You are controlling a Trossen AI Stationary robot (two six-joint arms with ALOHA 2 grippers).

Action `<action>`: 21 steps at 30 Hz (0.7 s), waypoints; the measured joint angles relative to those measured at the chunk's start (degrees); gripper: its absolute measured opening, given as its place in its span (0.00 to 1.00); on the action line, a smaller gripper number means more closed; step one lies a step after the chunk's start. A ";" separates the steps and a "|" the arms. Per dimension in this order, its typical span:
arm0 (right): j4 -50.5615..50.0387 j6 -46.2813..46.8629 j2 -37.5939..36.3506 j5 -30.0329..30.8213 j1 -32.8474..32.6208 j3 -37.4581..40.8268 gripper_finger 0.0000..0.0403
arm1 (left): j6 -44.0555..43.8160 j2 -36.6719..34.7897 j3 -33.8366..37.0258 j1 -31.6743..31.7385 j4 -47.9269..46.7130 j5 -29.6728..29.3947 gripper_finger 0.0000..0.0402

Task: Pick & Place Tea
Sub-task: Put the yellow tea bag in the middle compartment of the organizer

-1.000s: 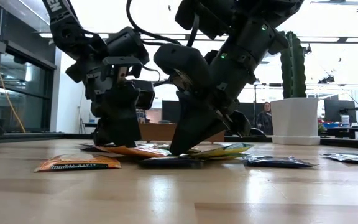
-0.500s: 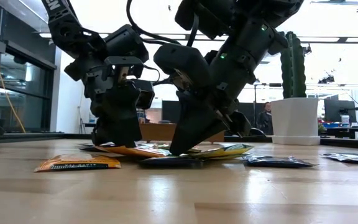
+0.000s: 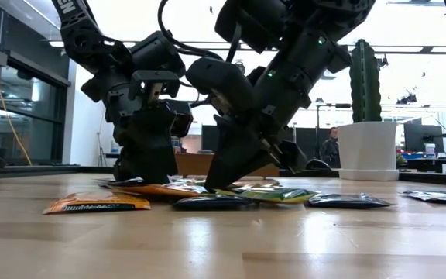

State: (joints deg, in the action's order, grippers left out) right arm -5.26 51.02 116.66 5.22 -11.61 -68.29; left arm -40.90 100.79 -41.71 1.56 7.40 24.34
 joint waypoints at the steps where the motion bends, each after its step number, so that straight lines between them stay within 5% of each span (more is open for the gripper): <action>1: 0.09 -0.02 0.00 0.07 0.04 -0.02 0.00 | 0.02 0.00 0.00 0.00 0.02 0.02 0.38; 9: 1.31 -0.02 0.00 0.30 0.36 0.00 0.00 | 0.11 0.09 0.00 -0.02 0.26 0.21 0.36; 18: 1.65 -0.02 0.00 0.41 0.37 0.00 0.00 | 1.92 0.13 -0.02 -0.08 0.09 -0.47 0.04; 21: 1.67 -0.02 0.00 0.45 0.37 0.00 0.00 | 2.91 0.13 -0.02 -0.09 0.09 -0.40 0.03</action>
State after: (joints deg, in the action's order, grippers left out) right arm -3.60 51.00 116.66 5.67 -11.25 -68.29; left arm -37.99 100.92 -41.74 1.48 7.49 23.94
